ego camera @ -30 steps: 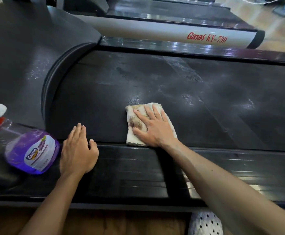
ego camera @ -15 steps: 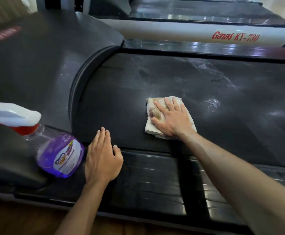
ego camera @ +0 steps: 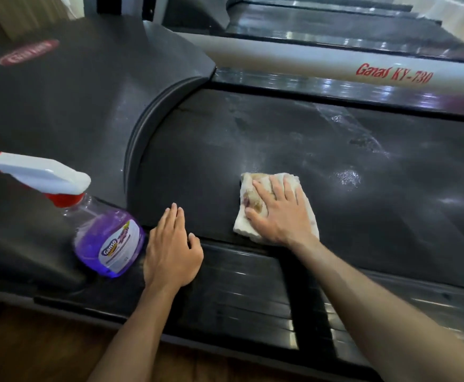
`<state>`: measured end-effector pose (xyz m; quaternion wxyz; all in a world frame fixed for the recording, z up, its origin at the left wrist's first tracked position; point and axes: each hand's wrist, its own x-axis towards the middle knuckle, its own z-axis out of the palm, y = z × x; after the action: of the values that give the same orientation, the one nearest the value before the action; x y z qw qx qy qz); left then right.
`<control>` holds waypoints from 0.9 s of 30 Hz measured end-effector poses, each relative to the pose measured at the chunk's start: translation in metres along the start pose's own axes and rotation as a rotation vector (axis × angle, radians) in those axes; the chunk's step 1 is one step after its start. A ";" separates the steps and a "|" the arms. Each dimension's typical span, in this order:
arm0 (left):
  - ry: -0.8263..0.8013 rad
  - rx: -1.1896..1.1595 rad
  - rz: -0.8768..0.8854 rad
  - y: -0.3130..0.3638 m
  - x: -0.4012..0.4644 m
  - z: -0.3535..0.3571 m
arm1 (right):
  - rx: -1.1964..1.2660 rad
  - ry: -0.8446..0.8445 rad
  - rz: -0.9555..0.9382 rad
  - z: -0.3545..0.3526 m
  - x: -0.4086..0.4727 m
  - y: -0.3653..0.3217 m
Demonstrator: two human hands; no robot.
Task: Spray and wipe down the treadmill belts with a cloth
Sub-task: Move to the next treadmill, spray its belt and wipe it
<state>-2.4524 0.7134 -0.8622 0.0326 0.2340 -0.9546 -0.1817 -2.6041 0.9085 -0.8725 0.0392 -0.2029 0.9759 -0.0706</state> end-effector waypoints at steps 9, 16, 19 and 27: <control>0.004 0.004 0.010 0.000 0.000 0.002 | -0.009 0.034 0.038 0.003 0.016 0.002; 0.029 0.014 0.021 0.000 -0.001 0.001 | 0.055 -0.026 0.146 -0.008 0.097 -0.049; 0.026 0.008 0.023 0.001 0.000 0.002 | 0.051 -0.064 0.079 -0.004 0.117 -0.099; -0.019 -0.046 0.046 0.001 -0.004 -0.013 | 0.057 -0.096 -0.194 0.016 0.134 -0.216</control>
<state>-2.4473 0.7123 -0.8496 0.0329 0.2094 -0.9555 -0.2049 -2.6405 0.6563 -0.8617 0.0849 -0.2981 0.9463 -0.0922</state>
